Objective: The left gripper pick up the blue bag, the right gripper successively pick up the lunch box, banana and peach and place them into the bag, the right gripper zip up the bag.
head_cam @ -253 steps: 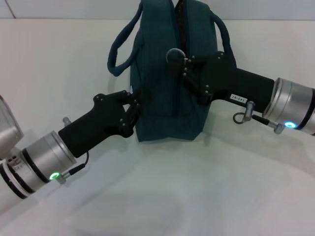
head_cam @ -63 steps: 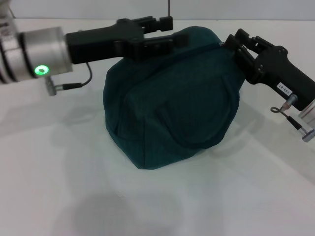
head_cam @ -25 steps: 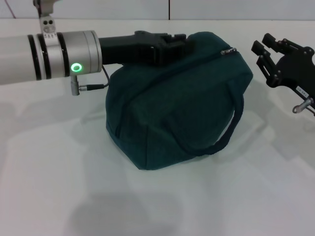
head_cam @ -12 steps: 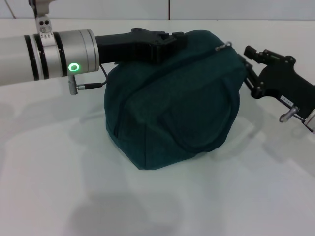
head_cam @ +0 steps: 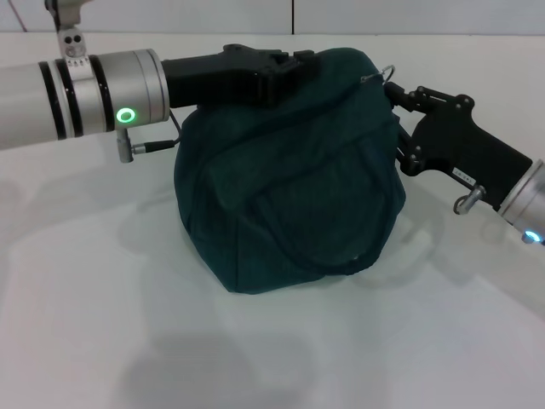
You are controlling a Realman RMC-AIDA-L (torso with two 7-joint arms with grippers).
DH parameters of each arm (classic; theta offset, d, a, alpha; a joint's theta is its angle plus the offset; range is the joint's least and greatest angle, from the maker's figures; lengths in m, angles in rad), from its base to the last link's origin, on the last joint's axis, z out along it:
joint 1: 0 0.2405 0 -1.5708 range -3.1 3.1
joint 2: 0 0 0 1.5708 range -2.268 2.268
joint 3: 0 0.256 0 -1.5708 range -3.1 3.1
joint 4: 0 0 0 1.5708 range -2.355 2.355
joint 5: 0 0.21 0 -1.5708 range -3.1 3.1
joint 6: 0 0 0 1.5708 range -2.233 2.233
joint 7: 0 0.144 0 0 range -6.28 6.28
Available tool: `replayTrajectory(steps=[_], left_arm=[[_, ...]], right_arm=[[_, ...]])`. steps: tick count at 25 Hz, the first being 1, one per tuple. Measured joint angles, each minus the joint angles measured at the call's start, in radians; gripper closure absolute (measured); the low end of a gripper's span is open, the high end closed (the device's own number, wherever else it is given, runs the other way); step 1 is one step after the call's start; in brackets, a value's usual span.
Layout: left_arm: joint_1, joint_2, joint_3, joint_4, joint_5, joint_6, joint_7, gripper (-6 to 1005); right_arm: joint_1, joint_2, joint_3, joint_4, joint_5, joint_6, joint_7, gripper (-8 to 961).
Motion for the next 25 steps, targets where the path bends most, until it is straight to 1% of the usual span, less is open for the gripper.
replayTrajectory(steps=[5, 8, 13, 21, 25], left_arm=[[0.002, -0.007, -0.014, -0.007, 0.003, 0.000, 0.027, 952], [0.007, -0.008, -0.015, -0.008, 0.001, 0.000, 0.032, 953], [0.012, -0.008, -0.025, -0.008, -0.001, -0.001, 0.045, 954], [0.017, -0.012, -0.042, -0.009, -0.001, -0.002, 0.048, 956], [0.017, -0.012, -0.042, -0.009, 0.000, -0.003, 0.049, 957]], right_arm=[[-0.008, 0.002, 0.014, -0.020, 0.006, 0.000, -0.048, 671], [-0.024, 0.003, 0.031, -0.043, 0.008, -0.007, -0.066, 663], [-0.026, 0.003, 0.049, -0.045, 0.010, -0.007, -0.087, 632], [-0.022, 0.002, 0.069, -0.085, 0.012, 0.079, -0.088, 563], [-0.024, 0.000, 0.081, -0.083, 0.012, 0.081, -0.088, 569]])
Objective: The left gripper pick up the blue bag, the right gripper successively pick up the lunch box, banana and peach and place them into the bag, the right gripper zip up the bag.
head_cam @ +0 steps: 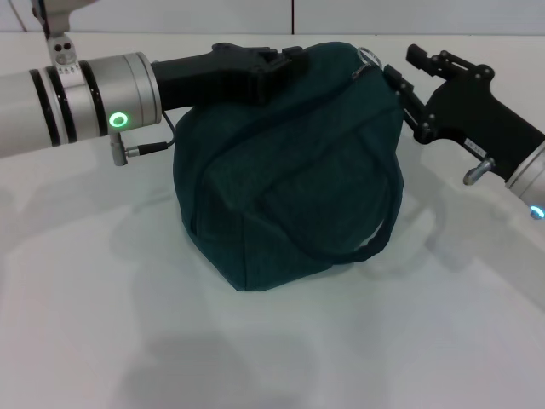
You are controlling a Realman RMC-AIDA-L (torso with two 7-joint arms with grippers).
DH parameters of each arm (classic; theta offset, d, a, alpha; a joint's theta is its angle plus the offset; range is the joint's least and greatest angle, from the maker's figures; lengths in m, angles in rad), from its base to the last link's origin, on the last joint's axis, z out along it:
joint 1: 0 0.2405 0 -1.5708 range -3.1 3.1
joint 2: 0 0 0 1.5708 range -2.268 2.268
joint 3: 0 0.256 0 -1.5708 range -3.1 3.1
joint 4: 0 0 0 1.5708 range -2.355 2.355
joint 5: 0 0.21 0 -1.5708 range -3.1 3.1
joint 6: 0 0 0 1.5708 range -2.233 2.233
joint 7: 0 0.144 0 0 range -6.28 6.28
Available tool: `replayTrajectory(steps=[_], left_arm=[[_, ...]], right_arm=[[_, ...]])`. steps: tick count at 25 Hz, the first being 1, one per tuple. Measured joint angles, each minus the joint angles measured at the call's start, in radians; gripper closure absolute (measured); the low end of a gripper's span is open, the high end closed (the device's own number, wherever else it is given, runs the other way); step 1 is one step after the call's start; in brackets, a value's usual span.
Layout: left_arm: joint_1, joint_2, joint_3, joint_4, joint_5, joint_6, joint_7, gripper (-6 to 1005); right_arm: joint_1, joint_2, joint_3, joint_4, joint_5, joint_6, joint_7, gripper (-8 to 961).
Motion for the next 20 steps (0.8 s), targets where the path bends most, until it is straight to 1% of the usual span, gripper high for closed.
replayTrajectory(steps=[7, 14, 20], left_arm=[[0.001, 0.001, 0.000, 0.000, -0.001, -0.007, 0.013, 959], [0.001, 0.001, 0.000, 0.000, -0.001, -0.007, 0.014, 961], [0.001, 0.000, 0.000, 0.000, -0.002, -0.007, 0.014, 963]], right_arm=[[-0.003, 0.001, 0.029, 0.010, -0.006, 0.017, -0.019, 572], [0.005, 0.002, 0.013, -0.001, -0.012, 0.060, -0.076, 573], [0.008, 0.003, 0.000, -0.035, -0.012, 0.063, -0.113, 574]])
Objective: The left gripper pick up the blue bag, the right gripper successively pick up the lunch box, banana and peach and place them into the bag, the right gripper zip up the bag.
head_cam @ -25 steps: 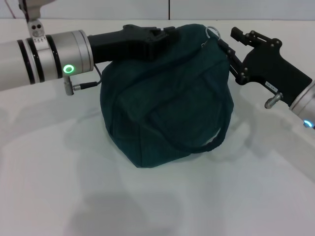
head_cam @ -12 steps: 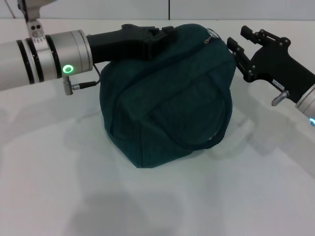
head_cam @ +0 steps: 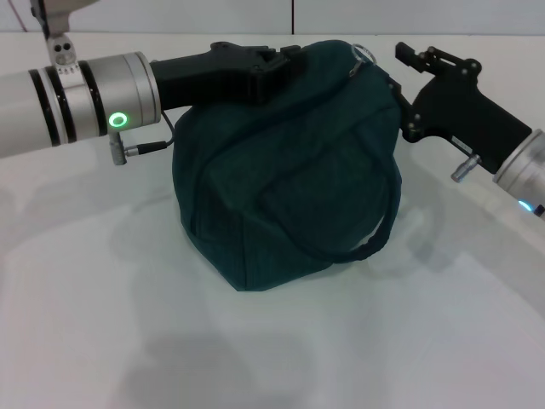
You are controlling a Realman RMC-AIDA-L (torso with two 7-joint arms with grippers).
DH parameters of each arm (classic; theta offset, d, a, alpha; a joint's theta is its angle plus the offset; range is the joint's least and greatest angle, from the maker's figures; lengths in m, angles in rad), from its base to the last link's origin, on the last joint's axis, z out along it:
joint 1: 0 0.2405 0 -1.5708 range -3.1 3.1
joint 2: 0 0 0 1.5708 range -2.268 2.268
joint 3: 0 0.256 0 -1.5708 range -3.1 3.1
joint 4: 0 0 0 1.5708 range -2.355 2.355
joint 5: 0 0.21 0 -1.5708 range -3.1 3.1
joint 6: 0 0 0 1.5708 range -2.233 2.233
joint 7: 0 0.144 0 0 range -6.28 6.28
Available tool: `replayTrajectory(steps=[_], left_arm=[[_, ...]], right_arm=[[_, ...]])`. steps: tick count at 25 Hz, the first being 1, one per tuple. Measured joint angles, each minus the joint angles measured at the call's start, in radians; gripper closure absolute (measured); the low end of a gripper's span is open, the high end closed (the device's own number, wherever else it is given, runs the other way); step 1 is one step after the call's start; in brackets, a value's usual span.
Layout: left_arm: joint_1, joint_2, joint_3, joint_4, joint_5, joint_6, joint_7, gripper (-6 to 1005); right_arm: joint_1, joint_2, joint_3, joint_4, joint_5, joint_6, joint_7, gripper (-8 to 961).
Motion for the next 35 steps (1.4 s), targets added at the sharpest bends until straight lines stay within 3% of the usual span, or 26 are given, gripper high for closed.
replayTrajectory(steps=[9, 16, 35], left_arm=[[0.000, -0.002, 0.000, 0.000, -0.002, 0.000, 0.000, 965], [0.000, -0.002, 0.000, 0.000, -0.003, -0.002, 0.000, 967], [0.002, -0.002, -0.026, -0.002, 0.002, -0.015, 0.012, 972]], right_arm=[[0.023, 0.000, -0.018, -0.024, 0.000, 0.024, -0.060, 574], [0.025, 0.000, -0.035, -0.069, 0.000, 0.121, -0.109, 573], [0.019, 0.000, -0.075, -0.109, 0.000, 0.117, -0.222, 574]])
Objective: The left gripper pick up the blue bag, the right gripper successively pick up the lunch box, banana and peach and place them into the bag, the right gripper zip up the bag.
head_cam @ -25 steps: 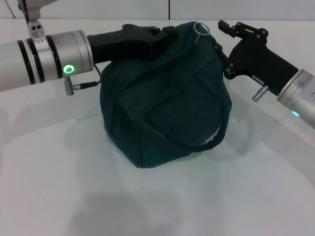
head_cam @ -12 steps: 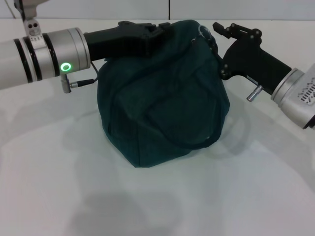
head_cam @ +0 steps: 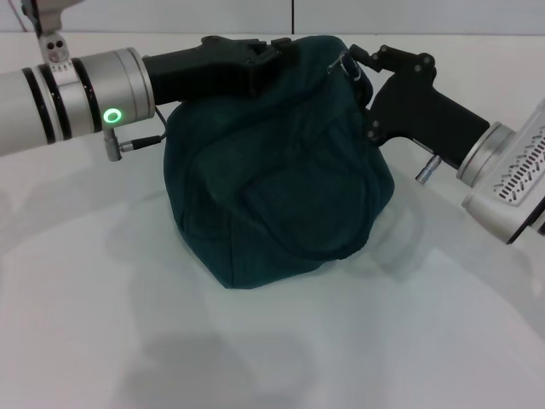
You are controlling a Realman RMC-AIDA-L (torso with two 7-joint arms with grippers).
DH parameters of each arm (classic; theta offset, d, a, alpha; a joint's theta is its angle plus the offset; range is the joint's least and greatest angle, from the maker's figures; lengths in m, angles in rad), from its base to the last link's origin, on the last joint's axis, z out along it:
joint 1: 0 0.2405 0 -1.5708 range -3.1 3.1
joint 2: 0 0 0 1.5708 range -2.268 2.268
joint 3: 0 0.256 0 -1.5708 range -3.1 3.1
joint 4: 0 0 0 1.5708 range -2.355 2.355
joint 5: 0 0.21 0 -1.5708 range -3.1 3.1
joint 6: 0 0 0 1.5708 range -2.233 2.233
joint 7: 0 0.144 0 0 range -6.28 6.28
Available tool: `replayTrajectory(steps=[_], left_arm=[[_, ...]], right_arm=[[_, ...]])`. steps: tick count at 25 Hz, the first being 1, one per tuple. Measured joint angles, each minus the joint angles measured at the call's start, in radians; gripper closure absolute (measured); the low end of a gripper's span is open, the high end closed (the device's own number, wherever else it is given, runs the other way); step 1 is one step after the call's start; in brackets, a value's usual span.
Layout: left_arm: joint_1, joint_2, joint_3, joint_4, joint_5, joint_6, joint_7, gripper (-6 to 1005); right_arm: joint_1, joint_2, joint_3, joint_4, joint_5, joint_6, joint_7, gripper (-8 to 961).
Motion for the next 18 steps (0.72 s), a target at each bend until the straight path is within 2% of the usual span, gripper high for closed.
replayTrajectory(steps=[6, 10, 14, 18], left_arm=[[0.002, 0.001, 0.000, 0.000, -0.002, 0.000, 0.000, 974], [0.005, 0.002, 0.000, 0.000, -0.003, 0.000, 0.000, 975], [0.007, 0.002, 0.000, 0.000, -0.001, 0.000, 0.000, 976], [0.010, 0.002, 0.000, 0.000, -0.003, 0.000, 0.000, 977]], right_arm=[[-0.032, 0.000, 0.002, -0.010, 0.007, -0.049, 0.002, 586], [-0.051, 0.000, 0.010, -0.012, 0.011, -0.068, 0.017, 791], [-0.051, 0.000, 0.011, -0.005, 0.024, -0.065, 0.039, 832], [-0.060, 0.000, 0.008, -0.001, 0.068, -0.069, 0.045, 834]])
